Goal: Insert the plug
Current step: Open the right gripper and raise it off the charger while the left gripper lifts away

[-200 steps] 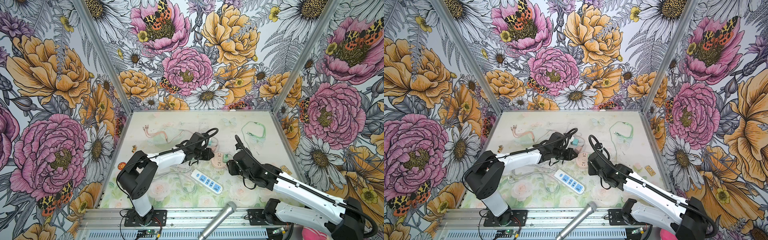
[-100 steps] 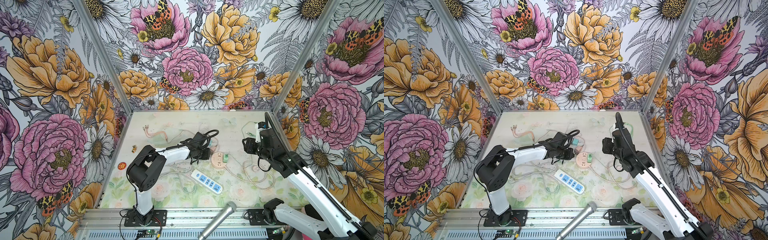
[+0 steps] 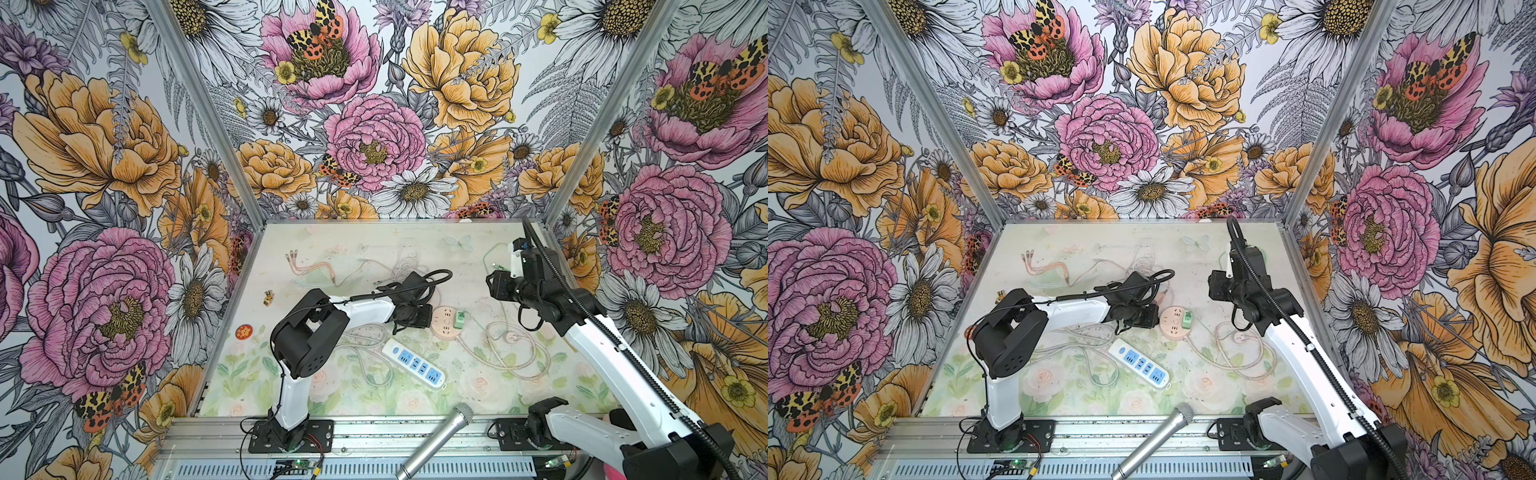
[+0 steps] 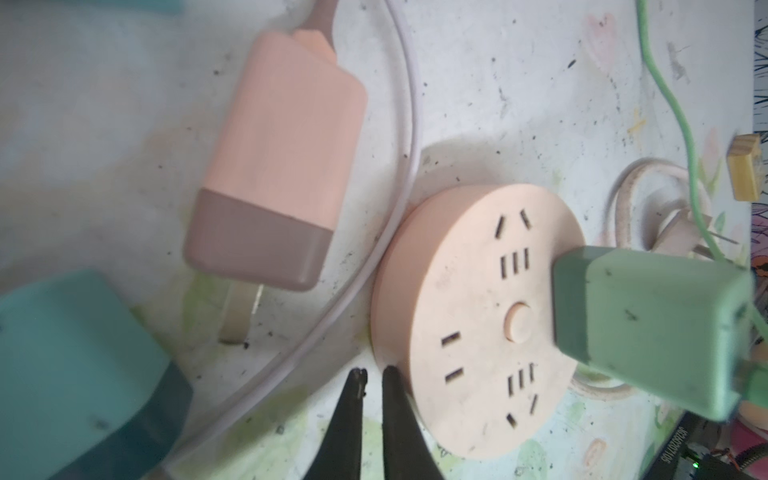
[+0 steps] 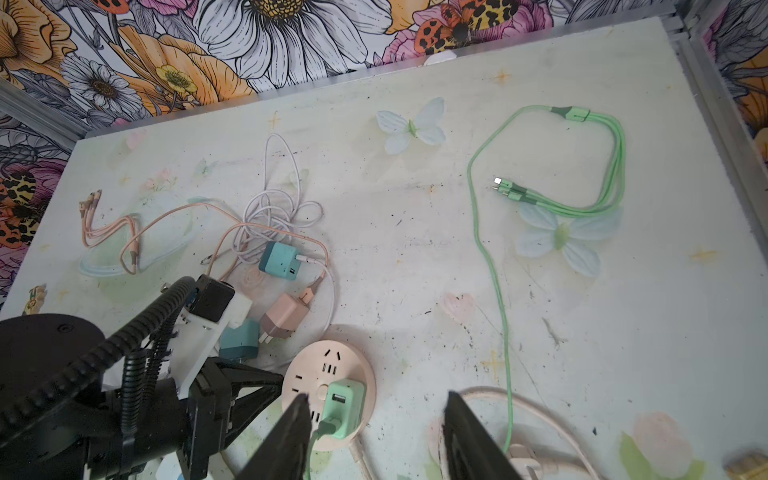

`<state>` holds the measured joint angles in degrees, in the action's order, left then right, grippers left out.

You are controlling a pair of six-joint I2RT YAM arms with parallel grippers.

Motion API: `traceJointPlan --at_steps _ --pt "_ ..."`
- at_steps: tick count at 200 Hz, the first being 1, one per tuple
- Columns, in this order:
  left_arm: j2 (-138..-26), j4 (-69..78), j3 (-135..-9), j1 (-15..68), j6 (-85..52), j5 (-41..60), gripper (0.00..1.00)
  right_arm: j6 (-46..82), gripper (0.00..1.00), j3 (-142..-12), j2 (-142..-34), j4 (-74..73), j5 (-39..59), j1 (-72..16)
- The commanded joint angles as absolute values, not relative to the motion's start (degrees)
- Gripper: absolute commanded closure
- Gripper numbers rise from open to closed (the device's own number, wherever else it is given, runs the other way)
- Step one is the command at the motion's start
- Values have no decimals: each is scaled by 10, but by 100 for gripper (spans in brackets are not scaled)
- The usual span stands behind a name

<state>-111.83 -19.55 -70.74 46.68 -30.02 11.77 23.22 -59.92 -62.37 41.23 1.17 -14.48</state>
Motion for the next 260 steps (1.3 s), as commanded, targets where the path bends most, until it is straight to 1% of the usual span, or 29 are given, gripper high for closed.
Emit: traceJointPlan --at_steps 1,25,53,80,91,105,118,130,143,152,165,173,181,196,207,232,260 --pt "-1134 -192 -731 480 -313 115 87 213 46 -605 -640 390 70 -114" --pt "-1150 -191 -752 495 -321 121 87 195 44 -601 -676 372 120 -66" --pt "-1167 -192 -770 508 -333 121 87 194 44 -614 -744 347 196 -12" --pt "-1148 -192 -760 514 -338 109 87 199 44 -638 -793 334 193 2" --pt "-1129 -192 -750 516 -336 106 87 201 47 -649 -808 334 192 5" --pt "-1101 -204 -740 521 -325 105 85 208 48 -653 -808 334 189 7" --pt "-1082 -223 -738 525 -308 111 83 217 49 -649 -795 336 161 8" --pt "-1070 -232 -735 529 -292 124 83 230 53 -636 -771 340 139 14" --pt "-1058 -233 -730 532 -281 135 83 245 62 -611 -735 346 134 25" --pt "-1053 -235 -726 531 -275 137 83 252 69 -592 -700 353 126 26" --pt "-1049 -246 -724 528 -264 126 83 251 75 -576 -665 372 120 27" --pt "-1049 -252 -722 524 -260 116 83 248 75 -570 -648 388 121 27" --pt "-1024 -256 -720 518 -255 110 82 242 74 -566 -636 402 129 27" --pt "-1009 -265 -718 504 -248 100 79 231 65 -560 -624 414 152 27" --pt "-1001 -283 -726 496 -239 83 75 226 63 -557 -623 414 171 26" --pt "-998 -339 -759 482 -217 21 67 219 61 -566 -650 414 195 26" --pt "-1002 -345 -776 444 -206 30 63 203 59 -607 -697 412 213 26"
